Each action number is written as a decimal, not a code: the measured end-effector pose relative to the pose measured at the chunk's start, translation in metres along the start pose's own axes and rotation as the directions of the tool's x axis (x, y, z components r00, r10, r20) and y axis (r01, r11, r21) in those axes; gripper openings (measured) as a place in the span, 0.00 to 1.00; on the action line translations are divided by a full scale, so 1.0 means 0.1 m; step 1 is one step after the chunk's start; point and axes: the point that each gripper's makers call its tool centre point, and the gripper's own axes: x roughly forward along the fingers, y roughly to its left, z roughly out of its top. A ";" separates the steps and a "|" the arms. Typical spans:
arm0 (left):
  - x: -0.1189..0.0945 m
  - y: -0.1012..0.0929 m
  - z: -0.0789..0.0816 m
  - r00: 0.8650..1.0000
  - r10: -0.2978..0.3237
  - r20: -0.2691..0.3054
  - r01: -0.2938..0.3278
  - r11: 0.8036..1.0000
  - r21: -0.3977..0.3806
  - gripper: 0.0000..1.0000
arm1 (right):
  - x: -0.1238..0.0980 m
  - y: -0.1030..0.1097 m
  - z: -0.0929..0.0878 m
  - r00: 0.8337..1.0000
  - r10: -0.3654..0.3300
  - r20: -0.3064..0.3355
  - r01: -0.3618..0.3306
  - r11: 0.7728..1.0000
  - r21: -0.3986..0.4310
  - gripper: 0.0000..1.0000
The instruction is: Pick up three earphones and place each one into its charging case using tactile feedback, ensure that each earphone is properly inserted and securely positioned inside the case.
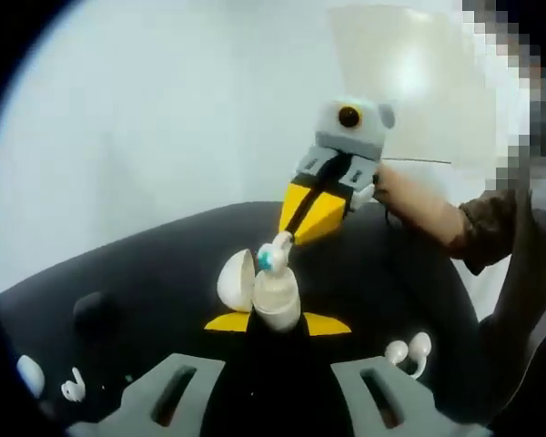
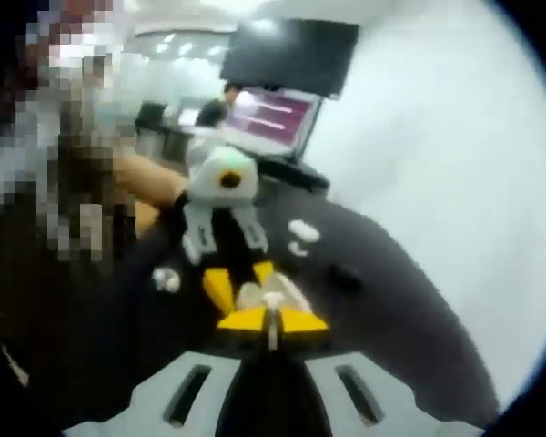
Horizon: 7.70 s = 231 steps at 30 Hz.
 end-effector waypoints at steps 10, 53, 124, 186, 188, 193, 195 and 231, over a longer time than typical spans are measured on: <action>0.00 -0.04 0.01 1.000 -0.012 0.005 0.012 0.999 0.048 0.17 | -0.10 -0.06 0.04 0.999 0.040 0.022 -0.039 0.999 -0.019 0.06; 0.02 -0.02 0.00 1.000 -0.017 0.010 0.016 0.999 0.037 0.16 | 0.09 0.04 -0.15 0.787 0.422 -0.451 -0.438 0.896 0.074 0.06; 0.02 0.00 0.00 1.000 0.010 0.009 -0.011 0.997 0.077 0.16 | 0.13 -0.06 -0.17 0.820 0.162 -0.549 -0.313 0.930 -0.194 0.07; 0.01 0.00 -0.01 1.000 0.014 0.001 -0.014 0.998 0.063 0.16 | -0.15 0.19 -0.05 0.977 0.039 -0.208 -0.041 0.999 -0.003 0.06; 0.01 0.00 -0.01 1.000 0.014 0.001 -0.014 0.998 0.063 0.16 | -0.15 0.32 -0.07 0.976 0.091 -0.200 -0.074 0.993 0.093 0.06; 0.01 0.00 -0.01 1.000 0.014 0.001 -0.014 0.998 0.063 0.16 | -0.20 0.30 -0.23 0.964 0.065 -0.257 -0.031 0.991 0.133 0.13; 0.02 0.00 -0.01 1.000 0.014 0.001 -0.014 0.998 0.063 0.16 | -0.28 0.26 -0.27 0.967 0.049 -0.250 0.002 0.980 0.199 0.17; -0.02 0.02 -0.04 0.999 0.021 -0.024 -0.020 1.000 0.009 0.21 | 0.21 0.09 -0.19 0.976 0.145 0.161 -0.199 0.891 0.409 0.21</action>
